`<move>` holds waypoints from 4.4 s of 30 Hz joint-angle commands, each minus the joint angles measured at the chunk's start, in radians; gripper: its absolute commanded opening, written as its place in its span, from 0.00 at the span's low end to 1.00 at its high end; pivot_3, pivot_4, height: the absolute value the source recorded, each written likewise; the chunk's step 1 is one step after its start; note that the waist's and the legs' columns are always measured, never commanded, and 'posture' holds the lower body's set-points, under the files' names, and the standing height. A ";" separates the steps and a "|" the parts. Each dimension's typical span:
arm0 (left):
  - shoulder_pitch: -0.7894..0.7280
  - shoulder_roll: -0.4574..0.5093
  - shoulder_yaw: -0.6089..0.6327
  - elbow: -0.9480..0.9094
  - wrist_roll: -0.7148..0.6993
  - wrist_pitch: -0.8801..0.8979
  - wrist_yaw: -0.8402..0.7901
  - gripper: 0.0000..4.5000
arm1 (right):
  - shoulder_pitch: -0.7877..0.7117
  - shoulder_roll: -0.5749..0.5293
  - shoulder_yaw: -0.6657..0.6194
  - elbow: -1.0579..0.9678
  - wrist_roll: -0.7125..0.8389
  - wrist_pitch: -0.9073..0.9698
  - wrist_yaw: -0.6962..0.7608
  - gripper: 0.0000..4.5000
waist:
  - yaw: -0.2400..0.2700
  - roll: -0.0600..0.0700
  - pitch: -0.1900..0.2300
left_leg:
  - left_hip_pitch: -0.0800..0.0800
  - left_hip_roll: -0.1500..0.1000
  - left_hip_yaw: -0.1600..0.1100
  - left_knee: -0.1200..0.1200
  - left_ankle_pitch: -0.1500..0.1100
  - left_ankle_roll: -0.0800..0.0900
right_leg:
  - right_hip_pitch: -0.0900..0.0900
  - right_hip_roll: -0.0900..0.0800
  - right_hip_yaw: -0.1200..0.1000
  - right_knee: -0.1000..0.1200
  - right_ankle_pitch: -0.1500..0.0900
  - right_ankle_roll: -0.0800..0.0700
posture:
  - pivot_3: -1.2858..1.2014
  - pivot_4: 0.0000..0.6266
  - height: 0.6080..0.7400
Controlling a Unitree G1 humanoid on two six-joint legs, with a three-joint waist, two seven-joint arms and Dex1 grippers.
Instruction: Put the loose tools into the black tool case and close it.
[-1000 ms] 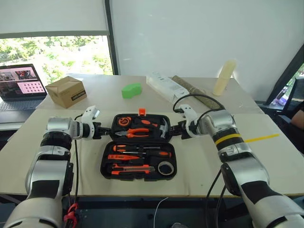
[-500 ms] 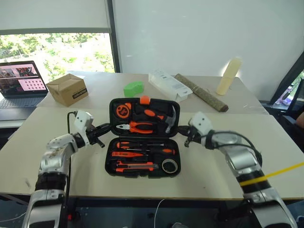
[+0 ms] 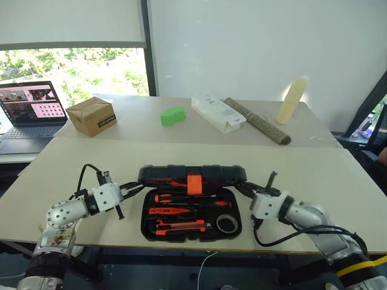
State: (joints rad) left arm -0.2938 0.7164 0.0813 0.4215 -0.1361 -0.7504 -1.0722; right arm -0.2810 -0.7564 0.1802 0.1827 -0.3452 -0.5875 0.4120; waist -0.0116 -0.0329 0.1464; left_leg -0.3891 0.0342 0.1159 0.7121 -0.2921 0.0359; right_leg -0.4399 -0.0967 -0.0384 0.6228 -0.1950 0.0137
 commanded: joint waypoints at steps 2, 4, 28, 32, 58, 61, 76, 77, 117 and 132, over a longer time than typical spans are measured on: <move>-0.006 0.070 -0.044 0.110 0.026 -0.140 -0.058 0.18 | -0.001 -0.061 -0.040 0.072 -0.039 -0.080 -0.039 0.42 | -0.005 0.000 0.000 | 0.002 0.001 0.000 -0.001 -0.002 0.003 | 0.002 -0.001 0.000 0.000 -0.001 0.000 | 0.52 0.24 1.00; -0.025 0.073 -0.050 0.144 0.015 -0.137 -0.055 0.31 | -0.004 -0.070 -0.038 0.089 -0.054 -0.105 -0.053 0.59 | -0.013 0.001 0.000 | 0.006 0.001 -0.001 -0.002 -0.002 0.003 | 0.002 0.000 0.003 0.001 -0.001 -0.001 | 0.52 0.24 1.00; -0.132 0.163 -0.035 -0.016 -0.296 0.816 -0.393 0.01 | 0.523 -0.227 -0.100 -0.650 0.649 0.525 0.414 0.01 | 0.004 -0.001 -0.001 | 0.004 0.004 -0.006 0.000 -0.002 0.004 | 0.003 0.001 0.002 0.002 -0.002 0.000 | 0.52 0.24 1.00; -0.097 0.187 -0.053 -0.145 -0.299 0.907 -0.437 0.01 | 0.508 -0.190 -0.011 -0.737 0.593 0.662 0.414 0.01 | -0.001 -0.002 -0.001 | 0.004 0.004 -0.006 0.000 -0.002 0.004 | 0.002 0.002 0.003 0.002 -0.003 0.000 | 0.52 0.24 1.00; -0.467 -0.044 -0.200 0.227 -0.026 0.878 -0.299 0.01 | 0.013 0.110 0.113 -0.520 0.422 0.961 0.367 0.01 | -0.001 -0.006 0.002 | -0.001 0.001 -0.007 0.003 -0.001 0.002 | 0.000 0.004 0.002 0.003 -0.003 -0.001 | 0.52 0.24 1.00; -0.461 -0.047 -0.188 0.228 -0.022 0.871 -0.283 0.01 | -0.028 0.120 0.112 -0.470 0.405 0.961 0.365 0.01 | 0.000 -0.006 0.002 | -0.001 0.001 -0.007 0.003 -0.001 0.002 | 0.000 0.004 0.002 0.003 -0.003 -0.001 | 0.52 0.24 1.00; -0.505 -0.091 -0.155 0.015 -0.131 0.966 -0.339 0.01 | 0.177 -0.013 -0.023 -0.752 0.582 1.045 0.500 0.01 | 0.023 -0.006 0.002 | -0.005 -0.001 -0.009 0.003 -0.001 0.002 | 0.000 0.002 -0.001 0.002 -0.002 0.001 | 0.52 0.24 1.00; -0.512 -0.104 -0.178 0.015 -0.108 0.962 -0.328 0.01 | 0.178 0.007 -0.011 -0.767 0.584 1.063 0.479 0.01 | 0.023 -0.006 0.002 | -0.005 0.000 -0.009 0.003 -0.002 0.003 | 0.001 0.003 -0.001 0.001 -0.002 0.001 | 0.52 0.24 1.00; -0.464 -0.196 -0.421 0.081 0.141 1.145 -0.172 0.01 | -0.064 0.238 0.145 -0.474 0.429 0.985 0.403 0.01 | -0.002 -0.006 0.001 | 0.017 0.001 -0.011 0.002 -0.001 0.002 | 0.016 0.004 0.002 0.004 -0.004 0.001 | 0.52 0.24 1.00; -0.438 -0.218 -0.435 0.073 0.157 1.216 -0.120 0.01 | -0.132 0.306 0.189 -0.387 0.384 0.950 0.415 0.01 | -0.001 0.003 -0.013 | 0.020 0.002 -0.011 0.000 -0.001 0.002 | 0.018 0.004 0.004 0.004 -0.007 0.004 | 0.52 0.24 1.00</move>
State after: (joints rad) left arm -0.8102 0.5100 -0.2476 0.4281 -0.0502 0.3952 -1.1931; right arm -0.3608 -0.4757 0.3924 -0.1795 0.0390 0.4153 0.8470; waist -0.0124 -0.0298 0.1330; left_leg -0.3686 0.0363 0.1047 0.7122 -0.2928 0.0376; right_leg -0.4222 -0.0926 -0.0340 0.6267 -0.2021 0.0178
